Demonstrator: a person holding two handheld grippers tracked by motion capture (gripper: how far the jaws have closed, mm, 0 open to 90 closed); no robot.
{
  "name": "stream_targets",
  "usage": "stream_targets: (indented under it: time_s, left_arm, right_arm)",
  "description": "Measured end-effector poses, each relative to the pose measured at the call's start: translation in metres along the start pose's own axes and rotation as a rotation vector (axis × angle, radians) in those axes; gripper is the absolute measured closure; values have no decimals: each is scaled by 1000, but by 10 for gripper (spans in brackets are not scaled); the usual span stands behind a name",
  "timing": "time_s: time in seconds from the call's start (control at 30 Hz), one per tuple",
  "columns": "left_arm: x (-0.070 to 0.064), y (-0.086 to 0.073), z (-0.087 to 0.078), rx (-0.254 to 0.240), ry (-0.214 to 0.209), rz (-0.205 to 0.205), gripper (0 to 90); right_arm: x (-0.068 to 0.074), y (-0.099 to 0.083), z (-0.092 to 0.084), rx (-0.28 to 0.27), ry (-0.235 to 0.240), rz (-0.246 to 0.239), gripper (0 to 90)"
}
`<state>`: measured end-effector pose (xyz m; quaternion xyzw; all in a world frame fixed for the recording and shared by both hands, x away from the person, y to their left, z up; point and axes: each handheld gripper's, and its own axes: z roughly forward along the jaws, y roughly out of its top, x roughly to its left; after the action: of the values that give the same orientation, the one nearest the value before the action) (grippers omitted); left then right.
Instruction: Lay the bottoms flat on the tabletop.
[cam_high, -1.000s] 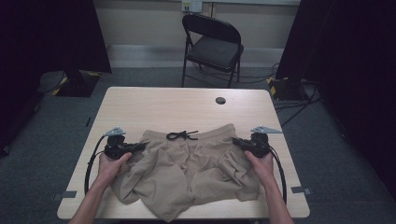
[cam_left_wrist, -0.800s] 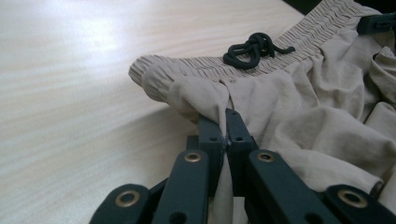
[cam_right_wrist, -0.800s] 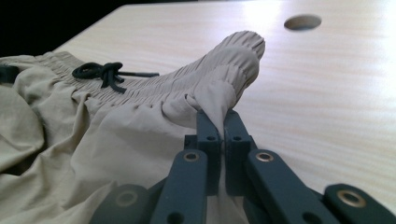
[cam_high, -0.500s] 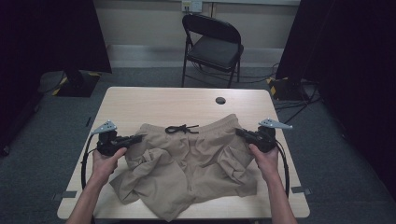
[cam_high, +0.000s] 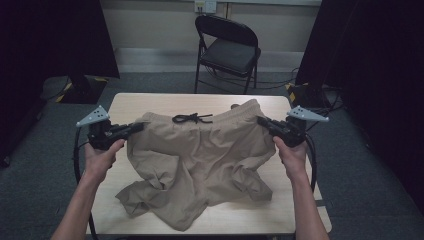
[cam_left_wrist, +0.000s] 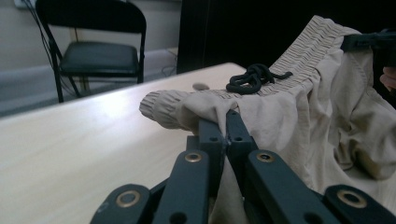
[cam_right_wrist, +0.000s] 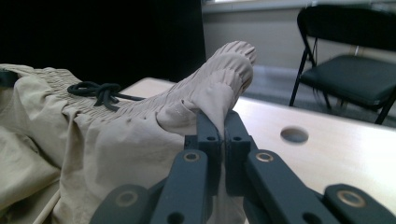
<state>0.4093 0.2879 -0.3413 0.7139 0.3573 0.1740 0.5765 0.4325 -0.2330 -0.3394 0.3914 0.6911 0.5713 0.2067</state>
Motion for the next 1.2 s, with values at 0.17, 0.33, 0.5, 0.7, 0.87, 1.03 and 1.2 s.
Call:
stream_targets:
  time_s: [0.17,0.33,0.5,0.7,0.87,1.03,1.2]
  left_arm:
    - [3,28,-8,-52,1,23,889]
    - [15,65,-2,-66,26,48,889]
    - [33,96,9,-105,47,52,889]
    - [73,104,40,-57,214,-22,686]
    - [88,70,54,8,194,-78,611]
    - [88,42,63,59,145,-107,611]
    - [77,36,63,66,89,-76,651]
  right_arm:
    - [2,28,-6,-49,0,-25,887]
    - [4,59,-1,-78,-10,-46,888]
    - [-3,89,17,-99,-36,-47,888]
    - [-29,115,54,-91,-114,1,824]
    - [-51,93,83,61,-230,43,472]
    - [-57,60,93,126,-201,67,433]
    - [-41,49,90,114,-140,43,420]
